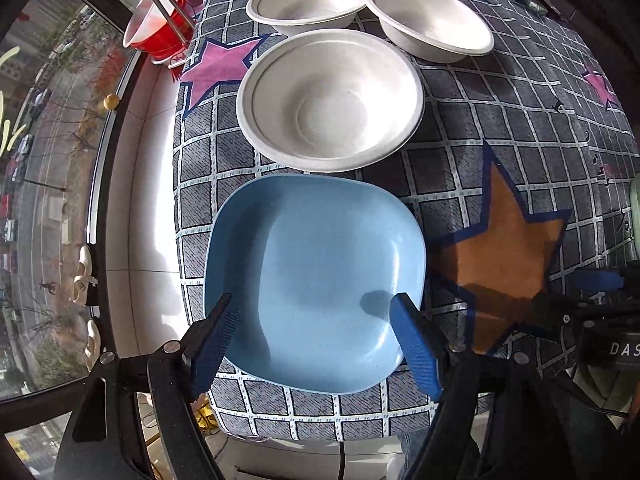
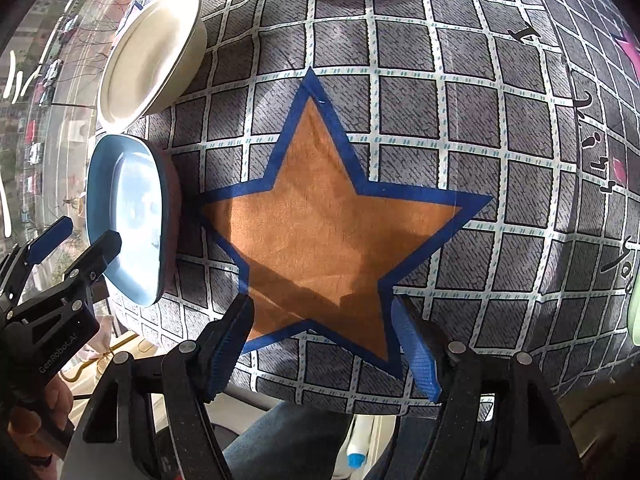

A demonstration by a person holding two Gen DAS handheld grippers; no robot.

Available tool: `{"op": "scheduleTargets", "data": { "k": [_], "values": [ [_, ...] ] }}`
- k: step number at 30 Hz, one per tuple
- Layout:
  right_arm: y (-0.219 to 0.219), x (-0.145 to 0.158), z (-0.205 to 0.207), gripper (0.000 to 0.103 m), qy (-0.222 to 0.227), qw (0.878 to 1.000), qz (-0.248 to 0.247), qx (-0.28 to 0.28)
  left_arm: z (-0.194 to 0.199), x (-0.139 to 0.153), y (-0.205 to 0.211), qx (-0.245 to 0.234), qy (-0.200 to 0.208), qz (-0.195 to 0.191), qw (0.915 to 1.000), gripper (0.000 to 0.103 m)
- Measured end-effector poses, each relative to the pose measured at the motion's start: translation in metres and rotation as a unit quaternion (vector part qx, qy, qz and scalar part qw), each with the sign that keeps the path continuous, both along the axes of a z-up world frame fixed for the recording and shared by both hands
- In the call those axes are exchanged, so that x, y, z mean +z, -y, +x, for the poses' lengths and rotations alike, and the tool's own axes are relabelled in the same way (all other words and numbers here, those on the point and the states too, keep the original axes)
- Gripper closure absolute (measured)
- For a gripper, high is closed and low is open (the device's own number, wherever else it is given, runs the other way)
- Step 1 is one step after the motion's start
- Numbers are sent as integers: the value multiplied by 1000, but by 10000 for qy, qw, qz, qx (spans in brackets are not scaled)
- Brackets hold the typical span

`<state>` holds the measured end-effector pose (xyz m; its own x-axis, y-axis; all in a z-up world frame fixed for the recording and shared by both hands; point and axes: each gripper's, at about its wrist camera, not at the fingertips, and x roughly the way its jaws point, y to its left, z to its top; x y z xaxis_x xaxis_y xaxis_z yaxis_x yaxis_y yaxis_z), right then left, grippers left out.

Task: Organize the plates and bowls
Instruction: 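Move both tools over to the green square plate, then grip the green plate rim with the left tool while the right tool grips it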

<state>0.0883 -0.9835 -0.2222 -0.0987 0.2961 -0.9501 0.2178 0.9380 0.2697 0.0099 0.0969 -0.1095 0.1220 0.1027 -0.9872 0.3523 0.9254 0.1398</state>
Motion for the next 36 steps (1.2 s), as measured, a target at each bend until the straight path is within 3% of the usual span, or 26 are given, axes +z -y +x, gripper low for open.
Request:
{"op": "scheduleTargets", "data": {
  "k": [6, 11, 16, 24, 28, 30, 36],
  "values": [
    [42, 13, -20, 31, 5, 9955, -221, -918, -21, 5, 75, -721, -255, -296, 9966, 22],
    [70, 30, -35, 31, 100, 9873, -676, -1435, -41, 2, 144, -1502, -442, -377, 9869, 22],
    [102, 50, -52, 31, 180, 9739, -1240, -1893, -54, 4, 208, -1966, -592, -609, 9768, 22],
    [127, 55, -72, 31, -41, 9546, -1554, -2542, -50, -9, 288, -1866, -934, -888, 9739, 22],
    [129, 50, -60, 31, -65, 9568, -1650, -2395, -47, -19, 320, -1736, -934, -887, 9764, 22],
    [99, 52, -51, 31, -67, 9590, -1621, -2323, -45, -25, 333, -1733, -886, -843, 9773, 22],
    [70, 47, -25, 31, 46, 9724, -1390, -1872, -43, -51, 365, -1675, -941, -668, 9791, 22]
  ]
}}
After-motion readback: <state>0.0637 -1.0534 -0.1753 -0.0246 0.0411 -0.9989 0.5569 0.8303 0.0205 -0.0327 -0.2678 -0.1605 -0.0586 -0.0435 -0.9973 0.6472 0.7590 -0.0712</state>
